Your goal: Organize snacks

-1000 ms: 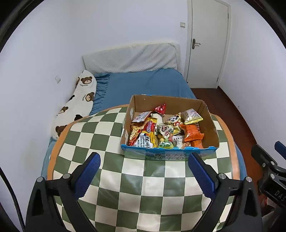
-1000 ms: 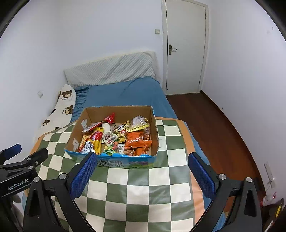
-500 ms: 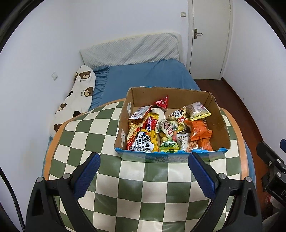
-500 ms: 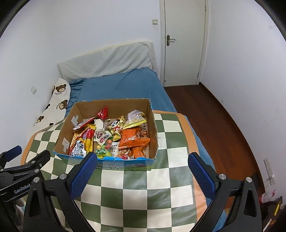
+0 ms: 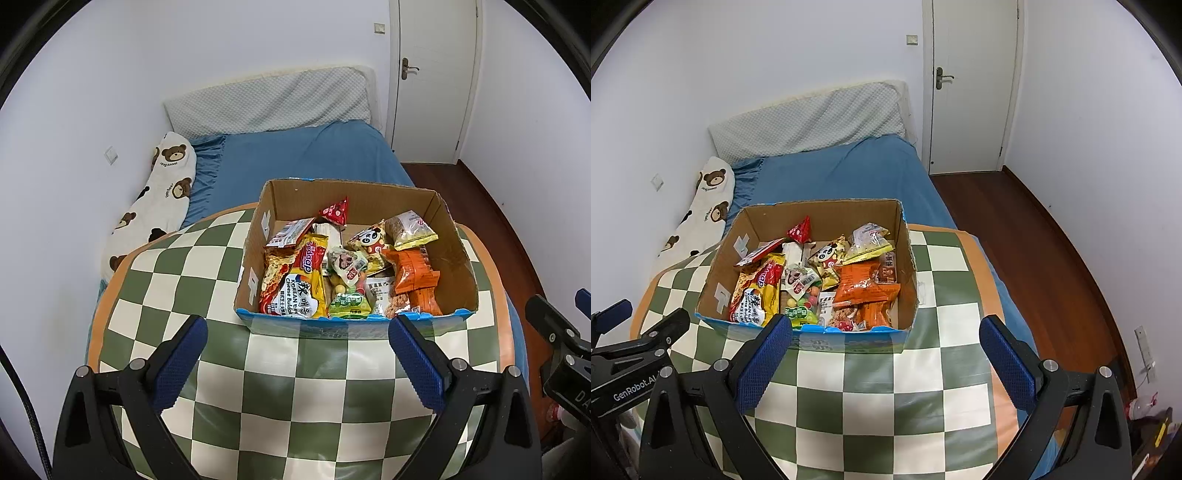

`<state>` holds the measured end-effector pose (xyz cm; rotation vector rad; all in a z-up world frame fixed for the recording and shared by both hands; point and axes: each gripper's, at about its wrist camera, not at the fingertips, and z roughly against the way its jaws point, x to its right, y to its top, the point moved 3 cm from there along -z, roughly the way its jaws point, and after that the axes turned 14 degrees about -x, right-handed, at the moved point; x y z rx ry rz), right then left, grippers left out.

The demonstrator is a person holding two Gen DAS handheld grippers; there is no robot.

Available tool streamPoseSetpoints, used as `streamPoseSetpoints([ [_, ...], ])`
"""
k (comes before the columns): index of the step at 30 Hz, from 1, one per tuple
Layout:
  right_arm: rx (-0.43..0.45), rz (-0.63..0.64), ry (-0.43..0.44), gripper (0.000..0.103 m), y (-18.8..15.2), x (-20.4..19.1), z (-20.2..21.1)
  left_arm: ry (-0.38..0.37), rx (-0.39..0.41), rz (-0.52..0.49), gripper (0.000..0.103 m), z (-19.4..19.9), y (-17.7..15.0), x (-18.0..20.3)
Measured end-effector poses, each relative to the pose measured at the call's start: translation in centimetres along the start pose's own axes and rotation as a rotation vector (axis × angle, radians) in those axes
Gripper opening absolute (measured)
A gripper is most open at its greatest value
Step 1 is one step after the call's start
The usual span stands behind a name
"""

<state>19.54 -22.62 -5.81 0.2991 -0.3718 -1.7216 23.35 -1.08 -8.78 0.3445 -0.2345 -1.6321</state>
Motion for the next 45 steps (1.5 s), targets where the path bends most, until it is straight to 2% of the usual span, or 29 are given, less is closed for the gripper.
streamPoseSetpoints([
  [33,-0.002,0.007,0.013,0.103,0.1,-0.1,0.6,-0.003,0.015,-0.003,0.101,0.4,0.0,0.5],
  [45,0.001,0.008,0.017,0.103,0.1,0.0,0.9,0.002,0.033,0.000,0.101,2.0,0.0,0.7],
])
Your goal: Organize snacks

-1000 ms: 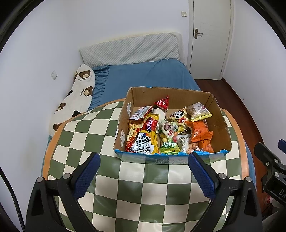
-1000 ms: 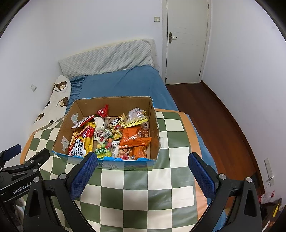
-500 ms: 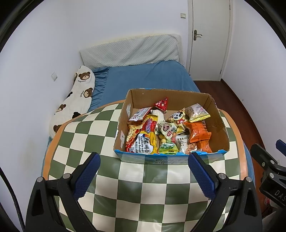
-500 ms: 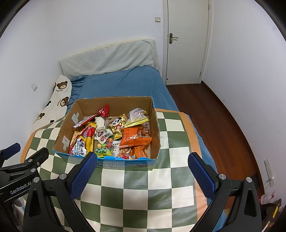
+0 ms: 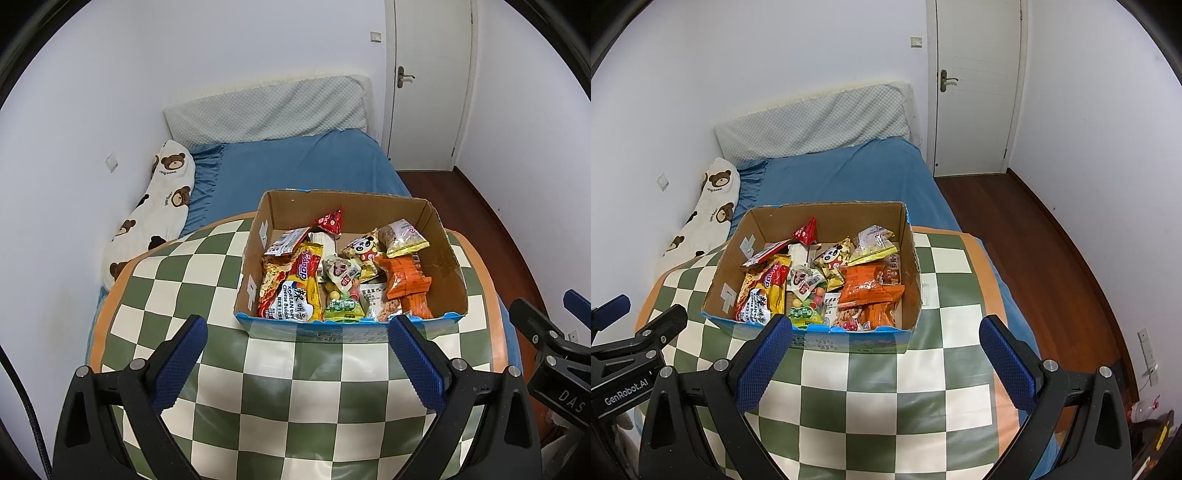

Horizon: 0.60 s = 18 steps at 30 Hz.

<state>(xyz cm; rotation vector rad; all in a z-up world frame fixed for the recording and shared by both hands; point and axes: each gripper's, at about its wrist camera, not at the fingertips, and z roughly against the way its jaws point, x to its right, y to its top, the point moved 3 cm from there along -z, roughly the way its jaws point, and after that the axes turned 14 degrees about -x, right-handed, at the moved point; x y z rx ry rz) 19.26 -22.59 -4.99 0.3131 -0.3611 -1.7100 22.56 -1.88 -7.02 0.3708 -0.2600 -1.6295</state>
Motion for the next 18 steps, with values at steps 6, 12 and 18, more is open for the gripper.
streamPoseSetpoints([
  [6,-0.001,0.001,0.000,0.103,-0.01,-0.02,0.00,-0.003,-0.003,0.002,0.101,0.10,0.03,0.00],
  [12,-0.003,0.000,0.001,0.103,-0.10,0.00,-0.02,-0.002,-0.003,0.001,0.101,0.17,0.11,0.06],
  [18,-0.007,0.000,0.009,0.103,0.07,0.18,0.43,-0.004,-0.003,0.001,0.101,0.11,0.12,0.04],
])
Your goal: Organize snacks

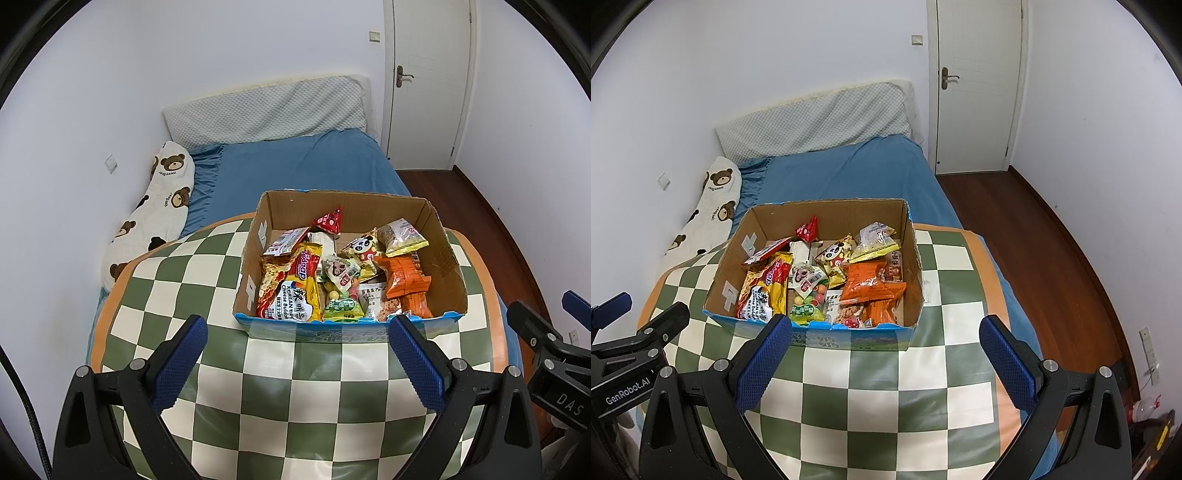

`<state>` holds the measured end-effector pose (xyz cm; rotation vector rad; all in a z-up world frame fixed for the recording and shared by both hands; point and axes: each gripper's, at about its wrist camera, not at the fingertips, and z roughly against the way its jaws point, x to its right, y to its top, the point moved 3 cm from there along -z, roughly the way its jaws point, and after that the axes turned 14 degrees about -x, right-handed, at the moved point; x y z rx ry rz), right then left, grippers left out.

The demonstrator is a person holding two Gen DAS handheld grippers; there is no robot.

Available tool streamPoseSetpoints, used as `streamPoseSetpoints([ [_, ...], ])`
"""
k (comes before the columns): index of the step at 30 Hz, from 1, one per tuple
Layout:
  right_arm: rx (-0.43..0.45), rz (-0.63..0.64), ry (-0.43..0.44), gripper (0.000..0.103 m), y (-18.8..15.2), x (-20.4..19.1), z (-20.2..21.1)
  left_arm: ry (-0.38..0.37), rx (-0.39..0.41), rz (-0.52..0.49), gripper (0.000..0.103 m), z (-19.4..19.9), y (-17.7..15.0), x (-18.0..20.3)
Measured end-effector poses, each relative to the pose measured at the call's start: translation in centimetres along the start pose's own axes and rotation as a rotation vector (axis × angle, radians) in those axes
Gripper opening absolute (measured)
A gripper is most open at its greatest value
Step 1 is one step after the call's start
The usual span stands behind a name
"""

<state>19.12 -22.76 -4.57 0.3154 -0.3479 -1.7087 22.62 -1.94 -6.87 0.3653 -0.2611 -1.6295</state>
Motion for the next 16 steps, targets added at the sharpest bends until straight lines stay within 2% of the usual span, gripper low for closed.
streamPoseSetpoints([
  [16,-0.010,0.006,0.008,0.103,-0.19,-0.11,-0.58,-0.003,-0.002,-0.003,0.101,-0.41,-0.33,-0.30],
])
